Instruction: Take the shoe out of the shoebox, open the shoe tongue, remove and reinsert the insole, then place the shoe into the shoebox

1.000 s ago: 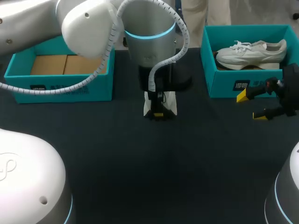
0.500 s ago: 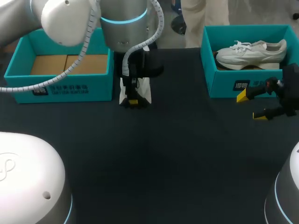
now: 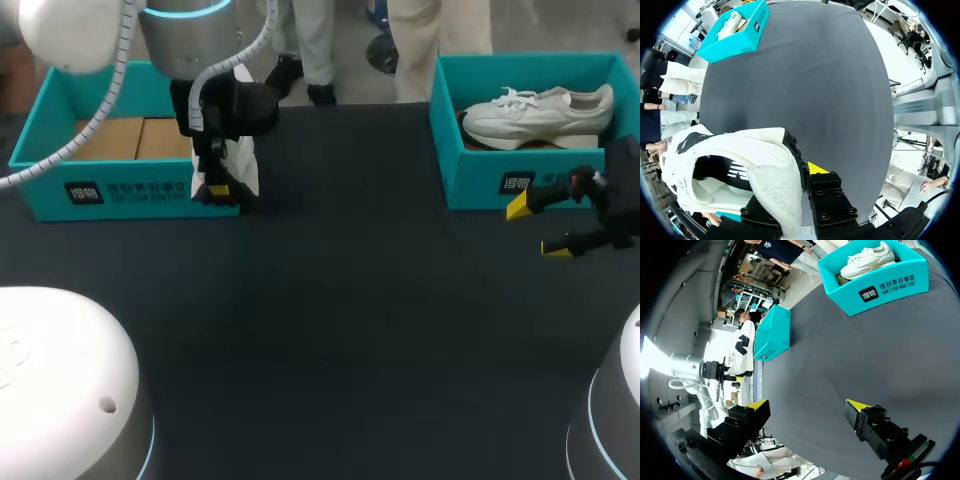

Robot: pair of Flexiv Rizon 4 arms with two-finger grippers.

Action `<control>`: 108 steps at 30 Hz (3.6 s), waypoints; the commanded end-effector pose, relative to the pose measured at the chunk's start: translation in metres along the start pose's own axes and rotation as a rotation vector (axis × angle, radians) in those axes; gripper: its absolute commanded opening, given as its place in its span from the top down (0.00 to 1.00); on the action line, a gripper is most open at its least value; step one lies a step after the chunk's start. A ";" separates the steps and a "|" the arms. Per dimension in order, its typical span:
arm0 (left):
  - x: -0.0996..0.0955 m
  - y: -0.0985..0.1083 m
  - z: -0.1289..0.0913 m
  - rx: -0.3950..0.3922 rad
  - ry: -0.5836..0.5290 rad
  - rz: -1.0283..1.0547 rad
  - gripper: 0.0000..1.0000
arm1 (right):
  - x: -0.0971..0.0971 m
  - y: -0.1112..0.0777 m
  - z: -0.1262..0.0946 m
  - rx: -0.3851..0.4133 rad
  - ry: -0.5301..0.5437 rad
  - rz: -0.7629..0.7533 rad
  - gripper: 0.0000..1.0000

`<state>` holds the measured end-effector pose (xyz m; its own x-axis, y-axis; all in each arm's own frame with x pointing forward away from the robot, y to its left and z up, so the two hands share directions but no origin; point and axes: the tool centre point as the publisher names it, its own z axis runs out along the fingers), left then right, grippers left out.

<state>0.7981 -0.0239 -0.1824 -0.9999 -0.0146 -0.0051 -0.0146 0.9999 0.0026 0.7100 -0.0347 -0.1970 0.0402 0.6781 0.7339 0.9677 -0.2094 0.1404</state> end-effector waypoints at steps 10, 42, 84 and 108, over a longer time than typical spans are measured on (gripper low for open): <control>-0.042 0.076 0.008 0.013 0.036 -0.068 1.00 | 0.000 0.000 0.001 -0.001 -0.004 0.002 0.00; -0.128 0.215 0.018 -0.069 0.041 -0.256 1.00 | 0.000 0.000 0.001 -0.001 -0.004 0.002 0.00; -0.189 0.250 0.031 -0.077 0.018 -0.132 1.00 | 0.000 0.000 0.001 -0.001 -0.004 0.002 0.00; -0.210 0.303 0.019 0.017 0.112 0.848 1.00 | 0.000 0.000 0.001 -0.001 -0.004 0.002 0.00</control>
<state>1.0020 0.2761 -0.2041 -0.8997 0.4275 0.0879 0.4316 0.9014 0.0339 0.7100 -0.0347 -0.1971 0.0403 0.6781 0.7338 0.9677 -0.2095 0.1404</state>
